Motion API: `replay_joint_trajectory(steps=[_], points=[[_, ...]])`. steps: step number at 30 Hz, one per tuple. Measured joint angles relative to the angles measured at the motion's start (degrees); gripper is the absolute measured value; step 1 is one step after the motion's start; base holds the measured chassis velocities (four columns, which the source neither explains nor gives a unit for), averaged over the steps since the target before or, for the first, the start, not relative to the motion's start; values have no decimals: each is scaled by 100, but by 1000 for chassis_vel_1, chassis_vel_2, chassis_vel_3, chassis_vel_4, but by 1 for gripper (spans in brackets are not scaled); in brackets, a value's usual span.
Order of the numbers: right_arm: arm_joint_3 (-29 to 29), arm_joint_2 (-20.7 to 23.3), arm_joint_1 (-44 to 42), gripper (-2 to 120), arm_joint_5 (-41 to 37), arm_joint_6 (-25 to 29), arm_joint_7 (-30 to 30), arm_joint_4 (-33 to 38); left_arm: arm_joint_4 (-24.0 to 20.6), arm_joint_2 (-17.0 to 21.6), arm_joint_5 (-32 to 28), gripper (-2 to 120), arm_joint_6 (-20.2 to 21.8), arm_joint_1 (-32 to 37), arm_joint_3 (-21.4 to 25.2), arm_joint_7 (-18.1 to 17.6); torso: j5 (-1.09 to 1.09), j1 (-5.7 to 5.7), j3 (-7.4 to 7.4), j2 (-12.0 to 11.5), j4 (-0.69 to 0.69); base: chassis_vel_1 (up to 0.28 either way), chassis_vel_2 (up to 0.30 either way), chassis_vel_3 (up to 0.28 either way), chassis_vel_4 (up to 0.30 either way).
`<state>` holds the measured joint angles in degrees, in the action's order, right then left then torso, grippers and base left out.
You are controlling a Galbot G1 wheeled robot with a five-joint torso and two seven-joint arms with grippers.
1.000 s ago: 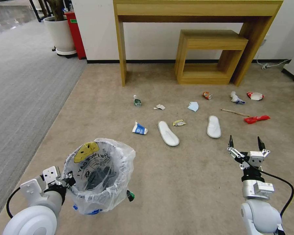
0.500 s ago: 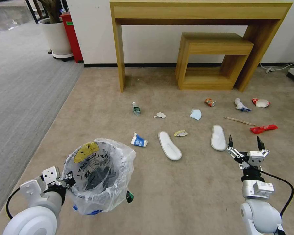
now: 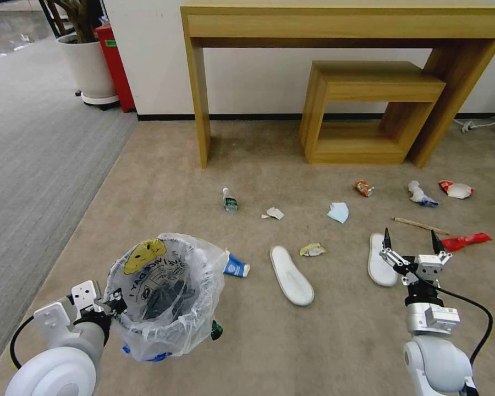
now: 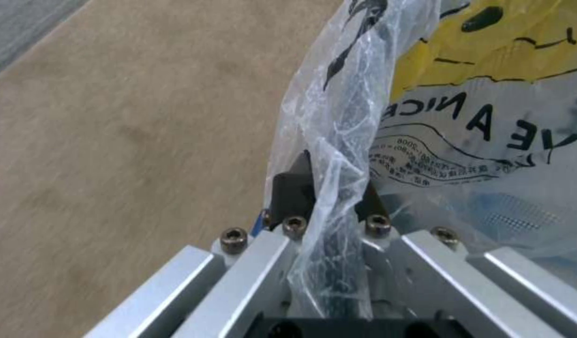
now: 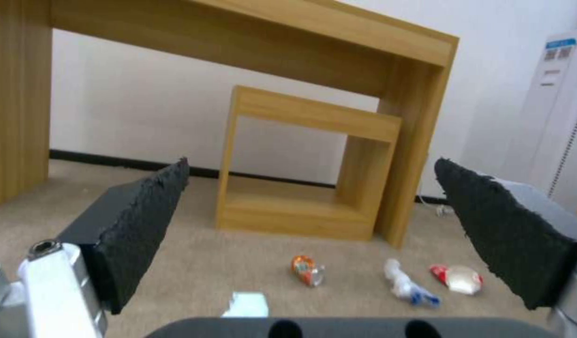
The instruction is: Pick up the trash bin and place the garbage on the floor into it.
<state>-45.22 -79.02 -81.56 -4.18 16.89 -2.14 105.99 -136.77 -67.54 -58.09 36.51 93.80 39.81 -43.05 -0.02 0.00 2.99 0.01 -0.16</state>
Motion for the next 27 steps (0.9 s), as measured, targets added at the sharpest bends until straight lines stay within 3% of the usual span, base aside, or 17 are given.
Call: replay_joint_trajectory(steps=[9,27], points=[[36,5,38,100,-13,163,-31,-71,31,-16,5,1,-5,-25,-26,0,1,1,1,0,0,-161,169,159,-160],[116,155,113,100,-106,265,226,-177,100,-27,5,1,-7,-80,-38,3,1,0,-1,0,0,-2,2,4,-4]])
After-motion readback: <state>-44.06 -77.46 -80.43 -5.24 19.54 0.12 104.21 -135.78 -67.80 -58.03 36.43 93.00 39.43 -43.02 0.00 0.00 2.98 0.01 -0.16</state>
